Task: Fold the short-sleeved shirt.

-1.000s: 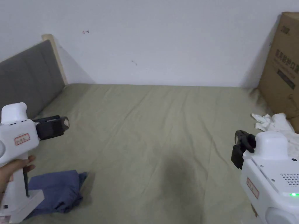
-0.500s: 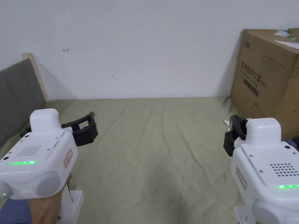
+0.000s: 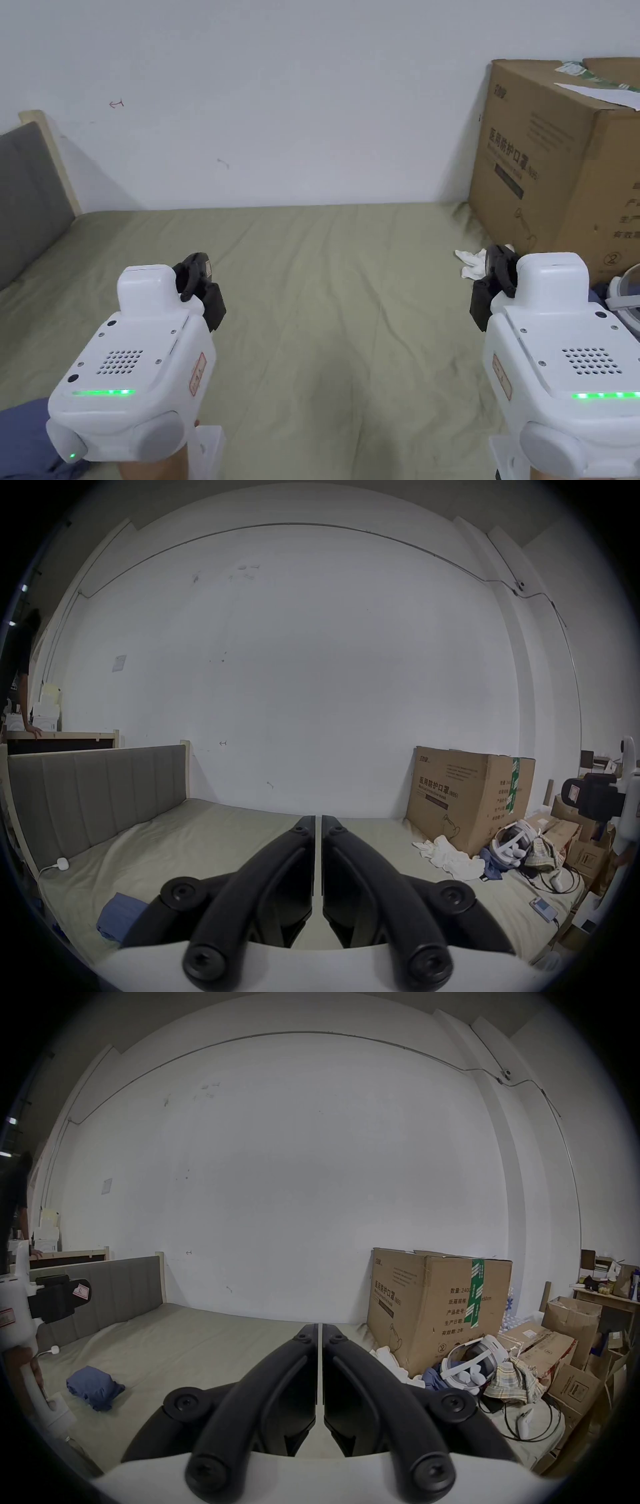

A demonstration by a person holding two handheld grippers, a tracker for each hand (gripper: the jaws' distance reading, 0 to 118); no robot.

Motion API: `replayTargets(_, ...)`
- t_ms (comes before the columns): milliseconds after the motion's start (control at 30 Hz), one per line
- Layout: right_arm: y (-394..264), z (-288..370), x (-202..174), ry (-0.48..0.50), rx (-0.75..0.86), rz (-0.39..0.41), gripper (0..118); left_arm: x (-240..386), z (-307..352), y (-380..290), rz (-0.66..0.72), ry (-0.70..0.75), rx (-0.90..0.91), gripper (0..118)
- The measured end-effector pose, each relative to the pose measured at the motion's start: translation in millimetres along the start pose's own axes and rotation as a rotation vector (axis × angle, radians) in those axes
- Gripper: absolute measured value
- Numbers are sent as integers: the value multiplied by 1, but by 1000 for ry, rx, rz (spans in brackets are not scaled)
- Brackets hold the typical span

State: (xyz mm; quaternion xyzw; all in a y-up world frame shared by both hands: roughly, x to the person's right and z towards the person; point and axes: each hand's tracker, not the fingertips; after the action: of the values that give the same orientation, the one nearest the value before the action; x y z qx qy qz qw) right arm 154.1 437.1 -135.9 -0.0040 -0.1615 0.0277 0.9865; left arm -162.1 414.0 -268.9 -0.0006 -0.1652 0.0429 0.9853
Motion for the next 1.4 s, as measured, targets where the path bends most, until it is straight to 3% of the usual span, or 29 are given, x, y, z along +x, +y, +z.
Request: replayTargets(1400, 0, 1, -9, 15, -3, -9, 4, 0, 6, 5, -14, -22, 0, 7)
